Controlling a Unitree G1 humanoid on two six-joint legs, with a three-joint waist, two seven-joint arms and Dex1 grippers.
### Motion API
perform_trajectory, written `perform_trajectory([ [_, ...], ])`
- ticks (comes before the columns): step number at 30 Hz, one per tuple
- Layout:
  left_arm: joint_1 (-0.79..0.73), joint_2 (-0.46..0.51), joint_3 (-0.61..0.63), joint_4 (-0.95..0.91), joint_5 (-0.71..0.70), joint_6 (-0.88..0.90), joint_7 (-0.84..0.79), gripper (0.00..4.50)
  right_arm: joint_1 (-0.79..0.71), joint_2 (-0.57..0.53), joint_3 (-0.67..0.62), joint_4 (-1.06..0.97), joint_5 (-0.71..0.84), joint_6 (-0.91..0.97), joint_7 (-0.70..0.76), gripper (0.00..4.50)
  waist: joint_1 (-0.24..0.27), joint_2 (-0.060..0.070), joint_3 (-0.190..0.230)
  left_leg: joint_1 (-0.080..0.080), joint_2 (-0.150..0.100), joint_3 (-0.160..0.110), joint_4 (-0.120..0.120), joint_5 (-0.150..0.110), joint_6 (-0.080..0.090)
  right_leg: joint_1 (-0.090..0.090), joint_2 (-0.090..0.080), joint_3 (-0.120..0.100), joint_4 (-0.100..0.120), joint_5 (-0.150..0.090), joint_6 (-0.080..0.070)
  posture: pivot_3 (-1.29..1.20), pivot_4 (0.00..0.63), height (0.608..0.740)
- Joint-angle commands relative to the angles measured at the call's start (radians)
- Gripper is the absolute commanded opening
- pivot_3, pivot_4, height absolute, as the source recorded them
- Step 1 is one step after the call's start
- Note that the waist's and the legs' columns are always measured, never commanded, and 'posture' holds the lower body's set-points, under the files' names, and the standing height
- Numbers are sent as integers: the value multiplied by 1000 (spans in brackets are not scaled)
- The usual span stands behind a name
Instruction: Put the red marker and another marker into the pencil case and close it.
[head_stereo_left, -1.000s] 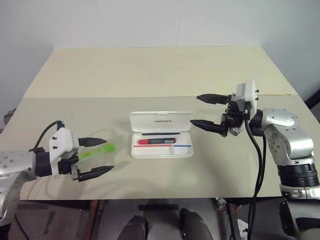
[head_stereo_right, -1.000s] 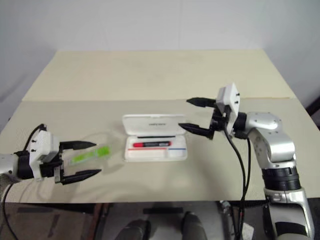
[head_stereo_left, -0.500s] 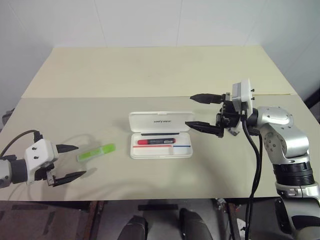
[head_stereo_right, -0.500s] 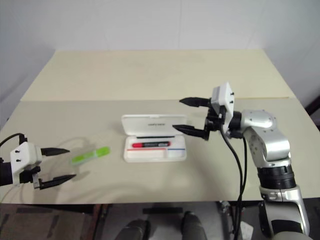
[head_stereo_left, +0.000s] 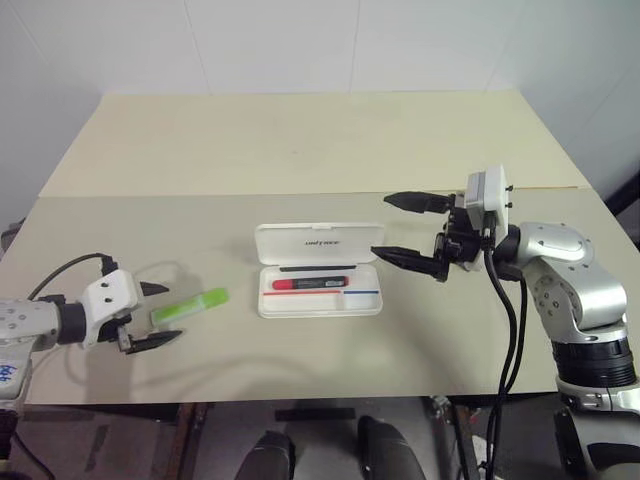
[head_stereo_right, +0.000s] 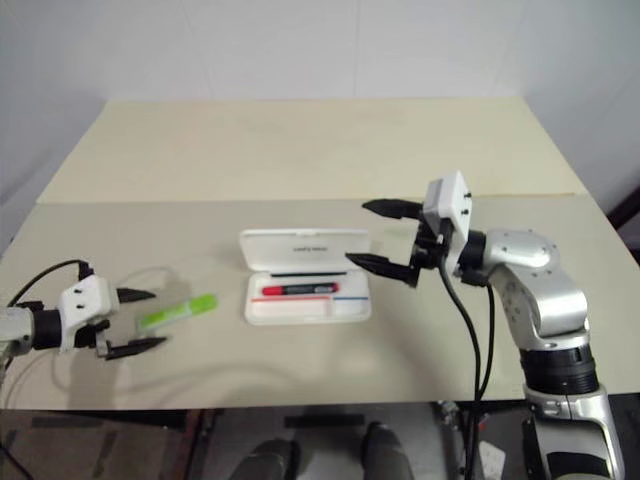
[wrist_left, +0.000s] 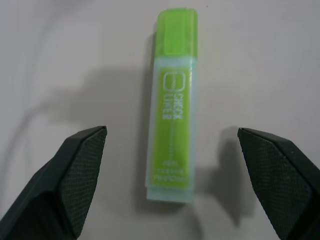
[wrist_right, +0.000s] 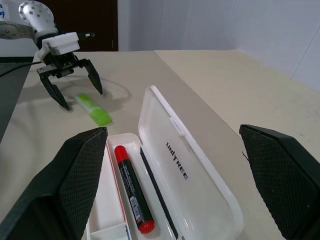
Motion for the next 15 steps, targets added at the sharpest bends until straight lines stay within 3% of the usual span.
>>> perform_trajectory([
  [1,-18,-8,-30,19,20,-2,14,4454,1,-12,-40,-51,27,3,-20,4500,1,0,0,0,0,0,0,0,0,0,0,0,0,0,0,0,150,740],
  [3,-23,-11,-39,28,25,-1,18,4454,3,-13,-40,-56,29,5,-24,4500,4,0,0,0,0,0,1,0,0,0,0,0,2,0,0,0,150,740],
  [6,-25,-16,-52,32,29,6,25,3885,6,-13,-41,-65,34,8,-32,4500,5,0,0,1,0,0,2,0,0,1,0,0,3,0,0,0,150,740],
  [15,-13,-21,-79,-8,32,28,36,1059,7,-16,-47,-71,41,6,-37,4500,6,1,0,9,0,-2,1,3,0,5,0,-1,5,4,-6,0,150,740],
])
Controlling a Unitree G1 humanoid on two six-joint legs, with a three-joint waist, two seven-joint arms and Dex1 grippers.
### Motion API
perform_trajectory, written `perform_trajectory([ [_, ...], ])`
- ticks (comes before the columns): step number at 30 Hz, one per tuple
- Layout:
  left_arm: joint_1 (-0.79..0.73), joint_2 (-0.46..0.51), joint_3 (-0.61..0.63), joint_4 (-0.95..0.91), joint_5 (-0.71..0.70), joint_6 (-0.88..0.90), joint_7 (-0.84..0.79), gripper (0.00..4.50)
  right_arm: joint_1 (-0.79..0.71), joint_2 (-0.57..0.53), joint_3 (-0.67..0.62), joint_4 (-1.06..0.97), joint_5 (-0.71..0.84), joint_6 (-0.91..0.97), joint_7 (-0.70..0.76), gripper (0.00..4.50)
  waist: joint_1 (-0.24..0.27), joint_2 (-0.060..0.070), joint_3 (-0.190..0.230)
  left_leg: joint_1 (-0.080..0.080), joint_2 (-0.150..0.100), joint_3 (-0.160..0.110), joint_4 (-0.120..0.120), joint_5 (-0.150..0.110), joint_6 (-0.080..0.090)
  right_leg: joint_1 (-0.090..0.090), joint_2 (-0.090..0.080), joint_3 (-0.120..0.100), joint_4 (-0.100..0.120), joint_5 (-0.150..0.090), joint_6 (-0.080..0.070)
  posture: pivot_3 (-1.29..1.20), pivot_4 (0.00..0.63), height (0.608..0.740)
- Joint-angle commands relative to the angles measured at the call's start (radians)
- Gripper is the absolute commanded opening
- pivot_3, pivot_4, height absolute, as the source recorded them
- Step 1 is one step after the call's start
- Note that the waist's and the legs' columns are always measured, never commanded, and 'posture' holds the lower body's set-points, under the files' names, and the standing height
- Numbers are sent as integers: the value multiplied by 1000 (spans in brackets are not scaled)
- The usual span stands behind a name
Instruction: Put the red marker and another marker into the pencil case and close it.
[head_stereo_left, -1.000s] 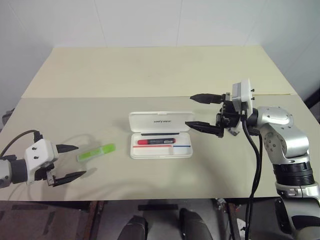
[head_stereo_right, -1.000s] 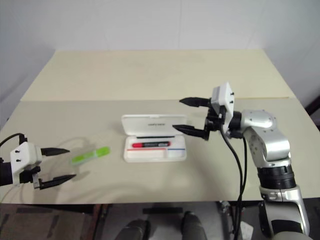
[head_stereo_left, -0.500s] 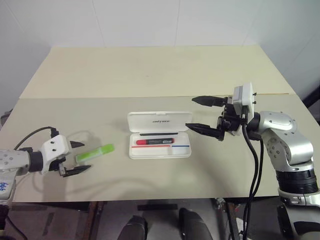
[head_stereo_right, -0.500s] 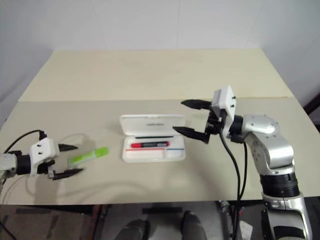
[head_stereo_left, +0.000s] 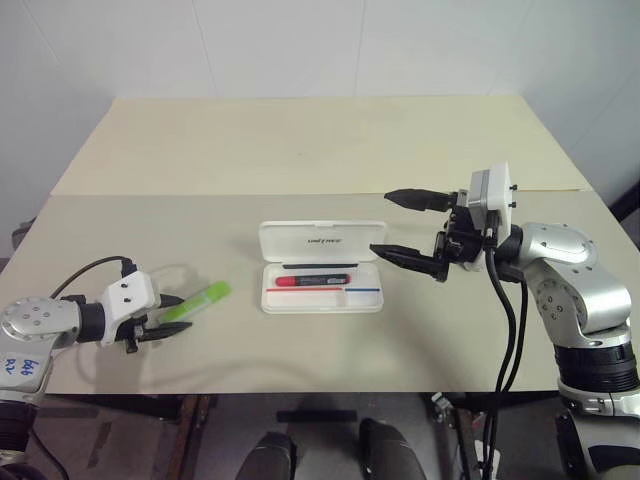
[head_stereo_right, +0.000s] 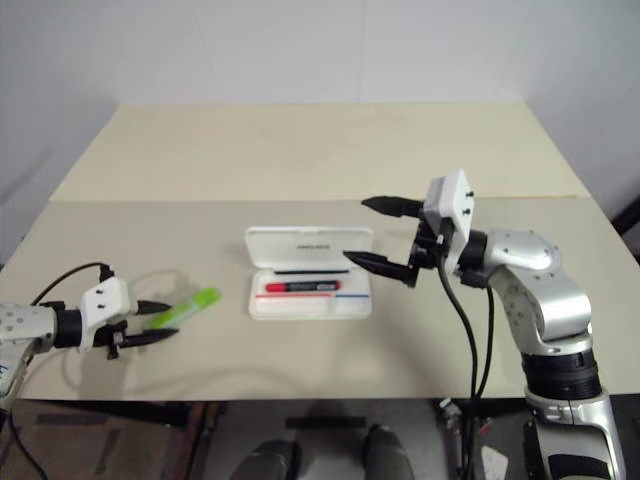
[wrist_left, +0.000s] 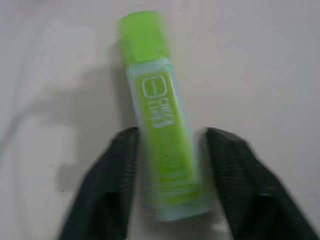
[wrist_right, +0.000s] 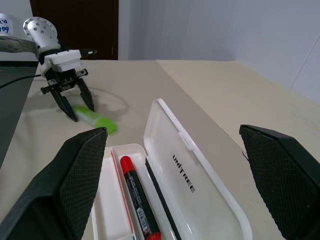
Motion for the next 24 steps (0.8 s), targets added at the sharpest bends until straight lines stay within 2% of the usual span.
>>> perform_trajectory([
  [1,14,-5,-15,-24,23,12,24,1045,-4,-14,-31,-36,21,-4,-7,4500,-2,0,0,1,0,0,0,0,0,1,0,0,0,0,0,0,150,740],
  [9,3,-30,1,-47,2,32,49,1045,-14,0,-16,-21,10,-12,-8,4500,3,0,0,5,1,0,-1,0,0,5,1,0,-1,1,-1,0,150,740],
  [18,-31,-57,97,-55,-124,-2,16,1045,-17,4,-8,-1,-4,-16,-9,4500,-2,0,0,1,2,0,-2,0,-1,0,1,0,-3,1,-1,0,150,740],
  [24,-37,-61,116,-136,-193,-18,-32,1045,-8,-1,-15,0,-5,-14,-8,4500,-6,0,0,-3,3,1,-2,-1,-1,-3,2,0,-6,1,-1,0,150,740],
])
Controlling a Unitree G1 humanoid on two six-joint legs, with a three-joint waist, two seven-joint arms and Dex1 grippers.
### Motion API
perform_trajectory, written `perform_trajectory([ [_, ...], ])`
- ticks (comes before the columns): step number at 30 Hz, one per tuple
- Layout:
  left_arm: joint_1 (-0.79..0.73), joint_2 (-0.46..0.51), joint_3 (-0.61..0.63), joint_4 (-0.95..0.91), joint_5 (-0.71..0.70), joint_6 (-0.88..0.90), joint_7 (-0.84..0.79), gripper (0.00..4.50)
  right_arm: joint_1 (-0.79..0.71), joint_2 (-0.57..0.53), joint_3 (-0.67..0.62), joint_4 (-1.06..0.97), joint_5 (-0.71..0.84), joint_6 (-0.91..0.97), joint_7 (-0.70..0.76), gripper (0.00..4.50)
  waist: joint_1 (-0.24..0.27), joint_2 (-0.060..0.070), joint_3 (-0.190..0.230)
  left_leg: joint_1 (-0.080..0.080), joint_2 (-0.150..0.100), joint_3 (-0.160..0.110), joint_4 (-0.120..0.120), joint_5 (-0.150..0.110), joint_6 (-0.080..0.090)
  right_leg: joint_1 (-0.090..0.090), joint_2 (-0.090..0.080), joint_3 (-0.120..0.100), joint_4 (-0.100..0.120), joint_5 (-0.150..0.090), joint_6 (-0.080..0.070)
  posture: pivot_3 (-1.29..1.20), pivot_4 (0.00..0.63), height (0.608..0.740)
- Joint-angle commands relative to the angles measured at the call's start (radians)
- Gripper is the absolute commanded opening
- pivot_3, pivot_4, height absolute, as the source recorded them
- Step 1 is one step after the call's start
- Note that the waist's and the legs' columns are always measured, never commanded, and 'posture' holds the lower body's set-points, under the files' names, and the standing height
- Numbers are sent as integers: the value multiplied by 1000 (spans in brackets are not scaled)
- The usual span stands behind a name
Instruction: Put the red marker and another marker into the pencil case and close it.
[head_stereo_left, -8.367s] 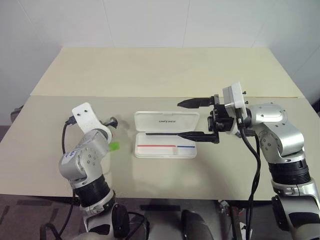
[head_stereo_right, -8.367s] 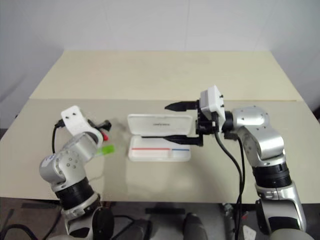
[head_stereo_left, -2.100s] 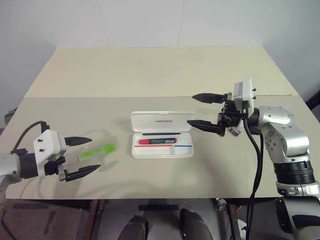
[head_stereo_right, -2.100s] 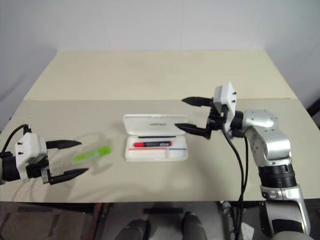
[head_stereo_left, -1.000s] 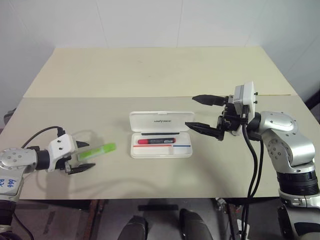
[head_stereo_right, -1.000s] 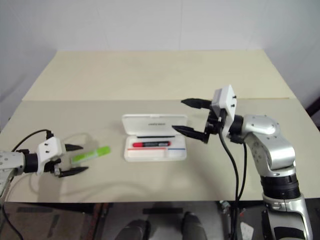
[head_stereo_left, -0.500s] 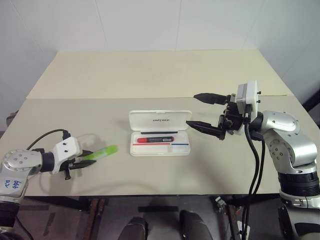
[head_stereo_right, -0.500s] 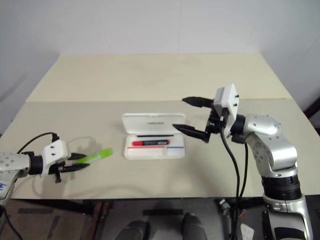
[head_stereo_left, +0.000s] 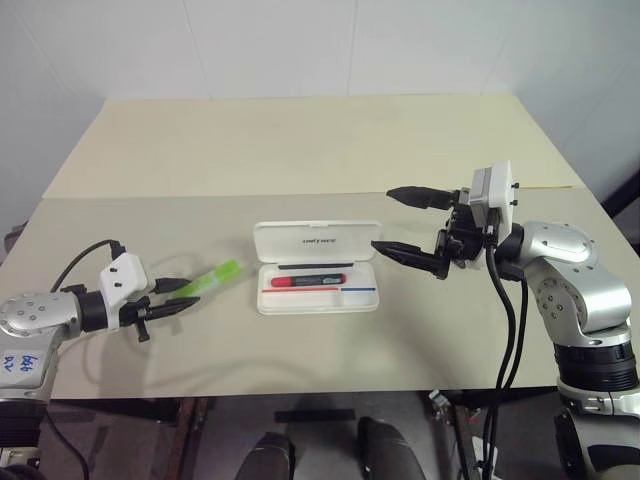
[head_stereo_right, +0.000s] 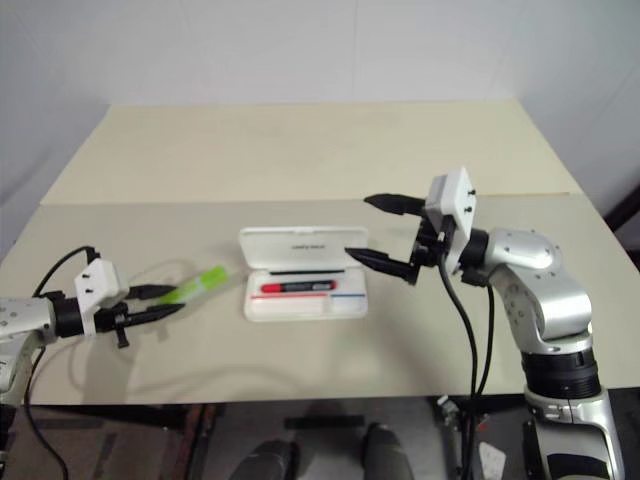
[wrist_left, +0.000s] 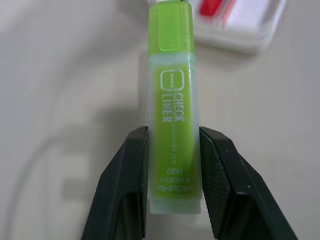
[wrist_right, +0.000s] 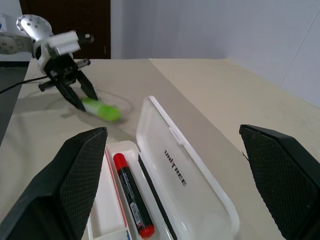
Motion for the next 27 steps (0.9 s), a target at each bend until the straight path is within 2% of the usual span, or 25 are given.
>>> perform_trajectory([
  [1,-6,11,23,-88,-51,-15,-39,1045,-1,-7,-19,-12,7,-11,-4,4500,1,0,0,-1,0,0,0,0,0,0,0,0,0,0,0,0,150,740],
  [5,-1,25,-3,-184,-72,18,-81,1045,7,-12,-25,-19,10,-8,-5,4500,2,0,0,-5,4,0,1,0,-1,-3,0,-1,0,0,0,0,150,740],
  [13,-80,20,-133,-231,18,52,-67,1045,30,-19,-38,-41,20,-5,-12,4500,3,0,0,-6,2,1,0,0,-2,-3,1,-1,-1,0,0,0,150,740],
  [19,-216,-40,-241,-215,65,114,-31,1045,47,-31,-53,-56,29,0,-15,4500,4,0,0,-6,1,0,2,0,-2,-2,2,-1,-1,0,1,0,150,740],
  [27,-333,-116,-355,-151,117,113,-51,1045,87,-75,-74,-77,36,10,-7,4500,4,0,0,-6,1,1,2,1,-2,-2,2,-1,-1,1,1,0,150,740],
])
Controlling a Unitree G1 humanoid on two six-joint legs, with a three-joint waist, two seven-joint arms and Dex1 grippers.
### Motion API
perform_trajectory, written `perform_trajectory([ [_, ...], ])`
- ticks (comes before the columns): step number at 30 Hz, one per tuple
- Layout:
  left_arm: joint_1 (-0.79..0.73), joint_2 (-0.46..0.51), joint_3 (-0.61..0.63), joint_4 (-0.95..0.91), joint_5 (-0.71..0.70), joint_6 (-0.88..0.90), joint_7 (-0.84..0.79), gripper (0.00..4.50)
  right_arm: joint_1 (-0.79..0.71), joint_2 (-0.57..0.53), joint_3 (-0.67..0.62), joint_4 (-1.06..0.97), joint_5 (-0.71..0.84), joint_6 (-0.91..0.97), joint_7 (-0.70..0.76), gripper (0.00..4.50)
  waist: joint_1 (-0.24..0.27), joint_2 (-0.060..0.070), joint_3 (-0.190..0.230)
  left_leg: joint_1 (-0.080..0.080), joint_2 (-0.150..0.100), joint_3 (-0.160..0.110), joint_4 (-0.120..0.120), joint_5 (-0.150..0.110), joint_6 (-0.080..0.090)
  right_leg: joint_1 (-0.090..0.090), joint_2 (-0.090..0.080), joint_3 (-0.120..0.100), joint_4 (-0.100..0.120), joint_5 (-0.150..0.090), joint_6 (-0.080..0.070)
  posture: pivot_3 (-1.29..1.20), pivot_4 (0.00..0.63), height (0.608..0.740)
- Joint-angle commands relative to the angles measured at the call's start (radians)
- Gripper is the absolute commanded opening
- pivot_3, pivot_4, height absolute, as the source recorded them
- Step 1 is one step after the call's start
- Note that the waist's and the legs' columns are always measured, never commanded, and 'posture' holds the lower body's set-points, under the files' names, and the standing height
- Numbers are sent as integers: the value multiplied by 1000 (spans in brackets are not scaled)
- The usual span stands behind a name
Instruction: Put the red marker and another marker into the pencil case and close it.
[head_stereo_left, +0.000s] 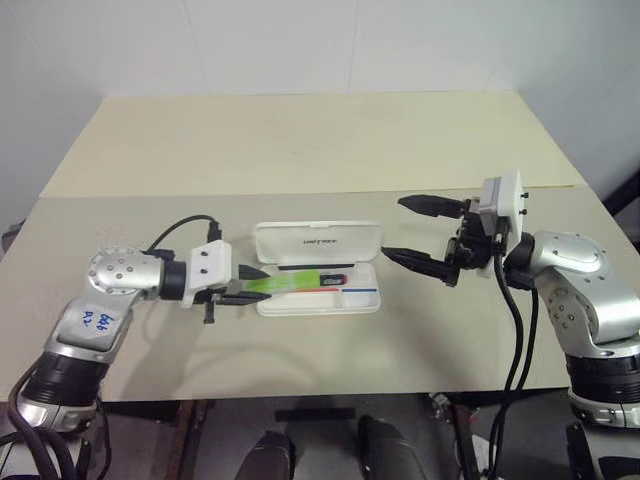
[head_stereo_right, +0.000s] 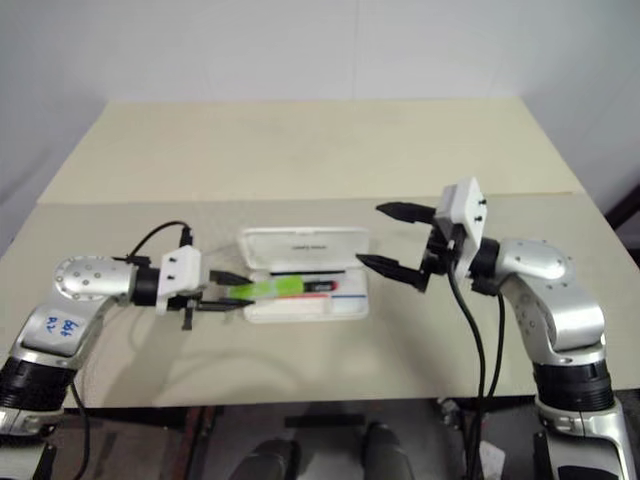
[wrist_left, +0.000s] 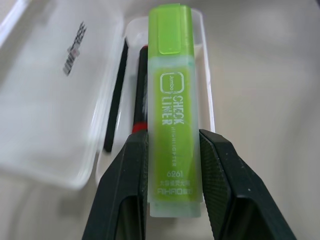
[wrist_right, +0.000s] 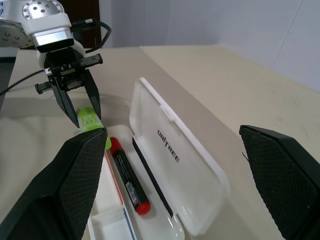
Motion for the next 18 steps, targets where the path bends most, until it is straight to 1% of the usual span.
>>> perform_trajectory([
  [1,-46,-15,-28,30,24,-12,-14,1045,19,-38,-41,-51,25,7,8,4500,1,0,0,0,0,0,0,0,0,0,0,0,0,0,0,0,150,740],
  [5,-79,-31,-61,79,56,-26,-21,1045,41,-58,-48,-54,26,8,9,4500,1,0,0,0,0,0,0,0,0,0,0,0,0,0,0,0,150,740],
  [11,-99,-51,-91,148,102,-51,-17,1045,59,-57,-53,-81,34,20,-9,4500,2,0,0,0,0,0,1,0,0,0,0,0,0,0,0,0,150,740],
  [18,-114,-80,-94,135,103,-39,-22,1045,61,-52,-51,-88,38,23,-23,4500,2,0,0,0,0,0,3,0,0,1,0,0,0,0,1,0,150,740],
])
